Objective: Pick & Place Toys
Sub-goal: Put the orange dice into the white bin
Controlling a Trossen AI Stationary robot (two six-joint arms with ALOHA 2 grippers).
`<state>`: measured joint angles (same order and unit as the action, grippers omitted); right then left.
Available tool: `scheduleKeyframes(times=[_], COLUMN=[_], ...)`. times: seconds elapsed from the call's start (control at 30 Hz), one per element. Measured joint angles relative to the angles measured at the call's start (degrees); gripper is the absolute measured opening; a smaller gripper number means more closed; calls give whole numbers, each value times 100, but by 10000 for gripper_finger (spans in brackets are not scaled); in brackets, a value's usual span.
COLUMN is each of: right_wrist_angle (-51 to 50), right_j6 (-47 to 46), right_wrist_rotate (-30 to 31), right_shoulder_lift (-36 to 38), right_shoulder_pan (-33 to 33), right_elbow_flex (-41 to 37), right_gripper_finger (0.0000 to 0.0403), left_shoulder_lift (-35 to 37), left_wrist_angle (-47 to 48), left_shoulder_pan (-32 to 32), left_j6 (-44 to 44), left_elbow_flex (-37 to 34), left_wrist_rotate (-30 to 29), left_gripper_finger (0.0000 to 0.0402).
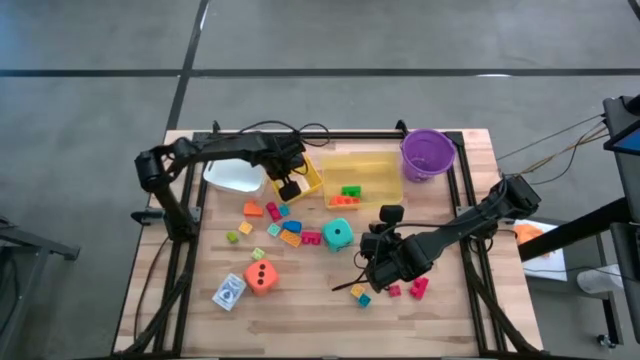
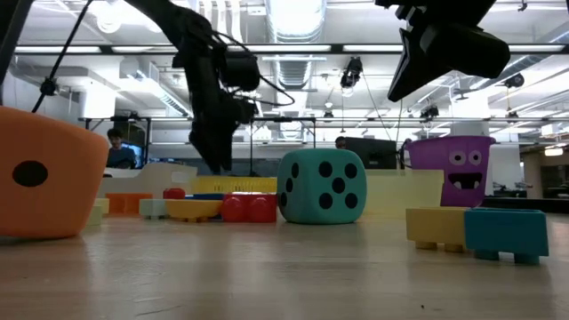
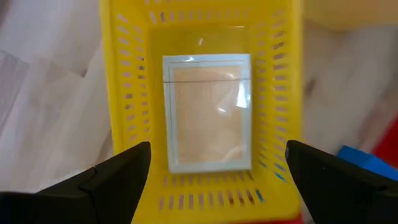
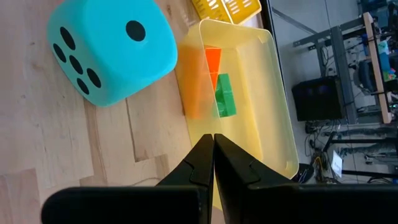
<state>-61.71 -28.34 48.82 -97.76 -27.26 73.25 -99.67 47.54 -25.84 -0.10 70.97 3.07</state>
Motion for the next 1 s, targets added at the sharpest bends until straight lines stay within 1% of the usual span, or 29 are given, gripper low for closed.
scheduleKeyframes(times=[0.23,0.43,0.5,0.63,0.77,0.83,0.93,1.0], right_wrist_angle=[63,119,229,641,1191,1510,1841,1950], right_j6=[25,40,41,308,895,1268,1909,2162], right_wrist_rotate=[30,329,443,518,458,281,-274,-574], right_shoulder_lift=[0,0,0,0,0,0,0,0], right_shoulder_pan=[4,6,6,6,2,3,11,22], right_elbow_flex=[10,13,13,14,67,76,76,76], right_gripper_finger=[9,9,9,9,9,9,9,9], left_shoulder_lift=[479,887,1018,1299,1680,1914,2263,2457], left_wrist_angle=[580,978,989,1108,1093,1086,1079,1064], left_shoulder_pan=[653,1490,1785,2266,2499,2568,2696,2798], left_j6=[176,-136,-272,-503,-983,-1344,-1997,-2403], left_elbow_flex=[6,0,-1,-14,-273,-494,-889,-1126], left_wrist_rotate=[129,108,-30,-597,-699,-718,-742,-776], left_gripper_finger=[375,372,363,321,268,246,222,211])
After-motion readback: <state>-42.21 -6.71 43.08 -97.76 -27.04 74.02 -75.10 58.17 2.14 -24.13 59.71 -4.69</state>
